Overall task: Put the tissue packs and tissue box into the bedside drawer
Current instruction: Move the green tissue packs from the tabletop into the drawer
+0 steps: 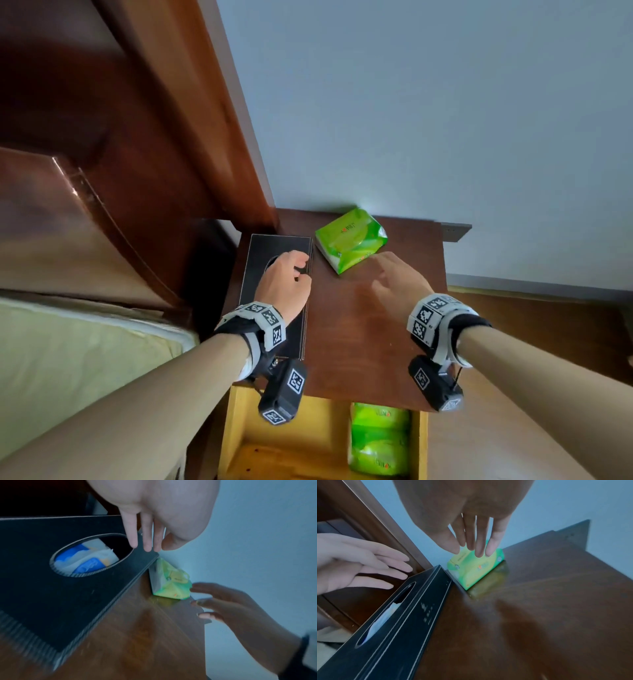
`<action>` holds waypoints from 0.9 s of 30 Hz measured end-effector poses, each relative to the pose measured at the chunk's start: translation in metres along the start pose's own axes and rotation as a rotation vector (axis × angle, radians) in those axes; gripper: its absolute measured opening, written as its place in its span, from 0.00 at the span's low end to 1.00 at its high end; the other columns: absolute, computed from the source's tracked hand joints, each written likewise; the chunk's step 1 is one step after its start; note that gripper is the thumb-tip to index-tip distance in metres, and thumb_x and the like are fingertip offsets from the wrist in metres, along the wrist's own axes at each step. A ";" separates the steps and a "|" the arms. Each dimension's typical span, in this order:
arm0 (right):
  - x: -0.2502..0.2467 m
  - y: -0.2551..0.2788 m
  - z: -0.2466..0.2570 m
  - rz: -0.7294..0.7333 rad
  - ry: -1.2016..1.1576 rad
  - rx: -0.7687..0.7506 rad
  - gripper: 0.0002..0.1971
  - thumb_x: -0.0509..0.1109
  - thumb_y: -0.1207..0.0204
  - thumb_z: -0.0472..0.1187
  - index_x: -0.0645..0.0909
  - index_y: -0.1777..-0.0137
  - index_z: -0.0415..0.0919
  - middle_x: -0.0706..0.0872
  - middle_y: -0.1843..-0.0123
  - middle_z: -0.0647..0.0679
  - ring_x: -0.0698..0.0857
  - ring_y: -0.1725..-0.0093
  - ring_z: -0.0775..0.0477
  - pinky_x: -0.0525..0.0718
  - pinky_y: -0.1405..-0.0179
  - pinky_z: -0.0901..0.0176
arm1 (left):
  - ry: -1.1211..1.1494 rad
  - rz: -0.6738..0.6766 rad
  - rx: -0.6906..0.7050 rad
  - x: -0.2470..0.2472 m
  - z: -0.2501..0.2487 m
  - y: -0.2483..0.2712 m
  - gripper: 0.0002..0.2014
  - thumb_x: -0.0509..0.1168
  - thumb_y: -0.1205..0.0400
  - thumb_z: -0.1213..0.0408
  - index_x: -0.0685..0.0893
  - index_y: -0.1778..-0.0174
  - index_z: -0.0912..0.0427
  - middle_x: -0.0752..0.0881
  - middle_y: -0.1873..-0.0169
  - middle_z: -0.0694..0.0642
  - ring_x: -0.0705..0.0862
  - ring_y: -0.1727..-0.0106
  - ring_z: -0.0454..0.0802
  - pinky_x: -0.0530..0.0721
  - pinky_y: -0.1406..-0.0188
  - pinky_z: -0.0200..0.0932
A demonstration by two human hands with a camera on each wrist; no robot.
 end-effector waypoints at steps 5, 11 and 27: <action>0.002 -0.071 0.025 0.068 0.095 -0.016 0.33 0.65 0.27 0.40 0.64 0.19 0.48 0.68 0.20 0.52 0.80 0.32 0.43 0.81 0.38 0.48 | -0.033 0.001 0.034 -0.010 0.013 -0.052 0.20 0.61 0.23 0.72 0.82 0.35 0.56 0.85 0.40 0.52 0.79 0.34 0.51 0.77 0.34 0.49; 0.014 -0.074 0.009 0.108 0.163 0.086 0.22 0.69 0.30 0.41 0.77 0.34 0.48 0.78 0.37 0.50 0.83 0.41 0.39 0.82 0.46 0.47 | -0.043 0.022 0.038 -0.005 0.012 -0.061 0.20 0.61 0.23 0.72 0.83 0.36 0.55 0.84 0.40 0.50 0.77 0.33 0.50 0.74 0.35 0.45; 0.002 0.070 0.002 -0.072 0.024 -0.205 0.08 0.78 0.32 0.41 0.81 0.57 0.45 0.77 0.55 0.57 0.78 0.48 0.50 0.77 0.53 0.56 | 0.045 -0.006 -0.019 0.023 -0.015 0.043 0.11 0.62 0.20 0.51 0.86 0.48 0.48 0.89 0.54 0.43 0.86 0.50 0.44 0.83 0.48 0.46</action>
Point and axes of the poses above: each hand's wrist, its own y-axis away from the middle knuckle, its own x-axis out of the palm, z = x × y, the point moved 1 cm from there along -y, towards the middle knuckle
